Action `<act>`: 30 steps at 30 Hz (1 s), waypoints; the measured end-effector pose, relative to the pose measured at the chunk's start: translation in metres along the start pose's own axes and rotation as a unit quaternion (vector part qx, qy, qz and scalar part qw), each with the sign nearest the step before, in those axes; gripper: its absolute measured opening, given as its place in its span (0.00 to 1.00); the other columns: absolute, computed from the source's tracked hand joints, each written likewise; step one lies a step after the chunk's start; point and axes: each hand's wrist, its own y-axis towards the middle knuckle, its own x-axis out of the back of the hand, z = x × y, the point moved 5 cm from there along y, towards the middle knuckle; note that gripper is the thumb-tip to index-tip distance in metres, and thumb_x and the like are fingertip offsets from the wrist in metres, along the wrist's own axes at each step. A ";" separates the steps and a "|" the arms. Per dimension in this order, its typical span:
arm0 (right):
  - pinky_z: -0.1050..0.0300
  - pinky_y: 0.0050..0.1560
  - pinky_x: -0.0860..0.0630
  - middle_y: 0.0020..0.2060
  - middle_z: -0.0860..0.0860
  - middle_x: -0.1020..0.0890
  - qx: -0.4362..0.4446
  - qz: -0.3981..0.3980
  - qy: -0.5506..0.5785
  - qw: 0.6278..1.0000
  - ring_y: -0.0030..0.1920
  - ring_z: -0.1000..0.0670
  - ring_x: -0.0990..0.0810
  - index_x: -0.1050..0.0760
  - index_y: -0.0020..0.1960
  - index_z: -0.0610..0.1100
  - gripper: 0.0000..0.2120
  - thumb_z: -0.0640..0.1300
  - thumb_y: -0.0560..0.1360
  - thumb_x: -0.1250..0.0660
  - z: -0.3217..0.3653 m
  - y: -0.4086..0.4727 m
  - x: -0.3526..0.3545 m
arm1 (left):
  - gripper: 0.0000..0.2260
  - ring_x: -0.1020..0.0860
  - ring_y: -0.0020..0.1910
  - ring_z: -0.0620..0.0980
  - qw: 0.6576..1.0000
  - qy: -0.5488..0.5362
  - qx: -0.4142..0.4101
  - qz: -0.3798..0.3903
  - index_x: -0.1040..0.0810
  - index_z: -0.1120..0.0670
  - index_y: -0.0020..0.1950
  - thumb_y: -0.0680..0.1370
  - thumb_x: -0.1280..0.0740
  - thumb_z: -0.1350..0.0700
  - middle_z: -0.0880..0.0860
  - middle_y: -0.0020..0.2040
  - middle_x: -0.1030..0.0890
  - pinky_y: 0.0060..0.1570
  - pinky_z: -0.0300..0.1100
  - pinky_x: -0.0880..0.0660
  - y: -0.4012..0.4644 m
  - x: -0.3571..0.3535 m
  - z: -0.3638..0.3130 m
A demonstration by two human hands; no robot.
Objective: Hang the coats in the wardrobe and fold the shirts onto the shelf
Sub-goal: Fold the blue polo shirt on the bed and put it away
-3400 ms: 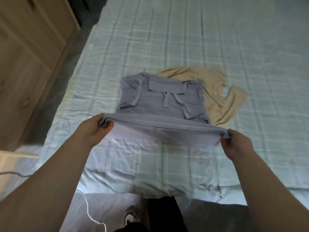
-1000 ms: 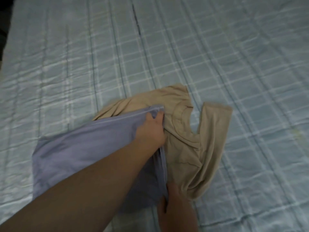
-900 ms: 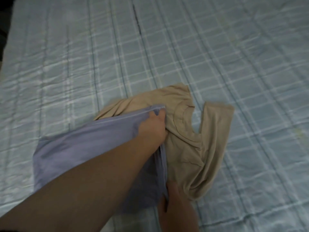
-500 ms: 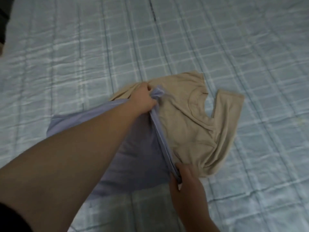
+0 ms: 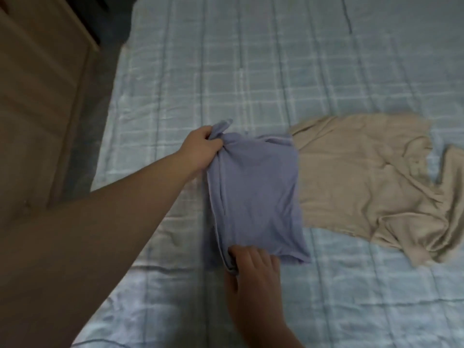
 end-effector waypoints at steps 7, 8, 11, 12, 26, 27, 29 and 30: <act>0.52 0.44 0.37 0.41 0.54 0.23 -0.030 0.036 -0.089 0.995 0.43 0.49 0.27 0.25 0.54 0.54 0.15 0.53 0.69 0.38 0.034 -0.004 -0.096 | 0.12 0.19 0.51 0.54 0.993 -0.095 0.068 0.029 0.20 0.57 0.54 0.72 0.30 0.58 0.56 0.50 0.17 0.50 0.46 0.24 0.020 0.026 0.080; 0.51 0.45 0.37 0.41 0.54 0.23 -0.047 0.045 -0.105 0.992 0.44 0.49 0.26 0.24 0.55 0.54 0.15 0.52 0.69 0.38 0.031 -0.007 -0.101 | 0.13 0.18 0.51 0.54 0.988 -0.119 0.083 0.050 0.20 0.56 0.54 0.70 0.29 0.56 0.55 0.50 0.17 0.51 0.46 0.22 0.020 0.021 0.084; 0.50 0.47 0.34 0.42 0.54 0.23 -0.073 0.074 -0.123 0.987 0.44 0.47 0.25 0.23 0.56 0.54 0.17 0.51 0.67 0.37 0.022 -0.013 -0.107 | 0.21 0.18 0.51 0.48 0.985 -0.125 0.059 0.104 0.23 0.55 0.61 0.71 0.23 0.53 0.51 0.54 0.18 0.53 0.42 0.22 0.020 0.007 0.082; 0.50 0.46 0.33 0.42 0.53 0.24 -0.075 0.088 -0.122 0.986 0.44 0.47 0.25 0.24 0.57 0.54 0.19 0.51 0.67 0.37 0.022 -0.015 -0.107 | 0.26 0.20 0.52 0.47 0.990 -0.096 0.045 0.090 0.25 0.56 0.64 0.70 0.22 0.53 0.50 0.55 0.20 0.53 0.40 0.24 0.020 0.006 0.080; 0.55 0.48 0.27 0.43 0.56 0.23 -0.207 -0.121 0.085 0.967 0.46 0.52 0.23 0.22 0.56 0.48 0.20 0.46 0.68 0.44 -0.001 0.021 0.016 | 0.09 0.19 0.44 0.54 0.989 -0.129 0.062 0.039 0.20 0.56 0.52 0.73 0.28 0.58 0.56 0.46 0.17 0.44 0.46 0.22 0.027 0.009 -0.008; 0.53 0.48 0.27 0.43 0.55 0.23 -0.213 -0.129 0.085 0.965 0.46 0.50 0.23 0.22 0.56 0.50 0.20 0.46 0.68 0.44 -0.006 0.024 0.029 | 0.09 0.19 0.44 0.54 0.989 -0.125 0.065 0.038 0.20 0.56 0.52 0.73 0.28 0.58 0.57 0.47 0.17 0.46 0.47 0.22 0.026 0.003 -0.021; 0.51 0.46 0.26 0.43 0.52 0.22 -0.228 -0.144 0.090 0.959 0.45 0.47 0.22 0.25 0.57 0.56 0.20 0.46 0.68 0.44 -0.014 0.027 0.055 | 0.11 0.20 0.43 0.54 0.989 -0.120 0.071 0.044 0.21 0.57 0.54 0.73 0.29 0.58 0.58 0.47 0.18 0.45 0.48 0.21 0.022 -0.012 -0.047; 0.51 0.44 0.25 0.43 0.53 0.23 -0.230 -0.153 0.094 0.956 0.44 0.48 0.22 0.27 0.56 0.57 0.20 0.46 0.67 0.45 -0.017 0.027 0.069 | 0.11 0.20 0.42 0.54 0.990 -0.116 0.067 0.045 0.22 0.56 0.55 0.74 0.29 0.59 0.59 0.47 0.18 0.45 0.49 0.21 0.019 -0.021 -0.063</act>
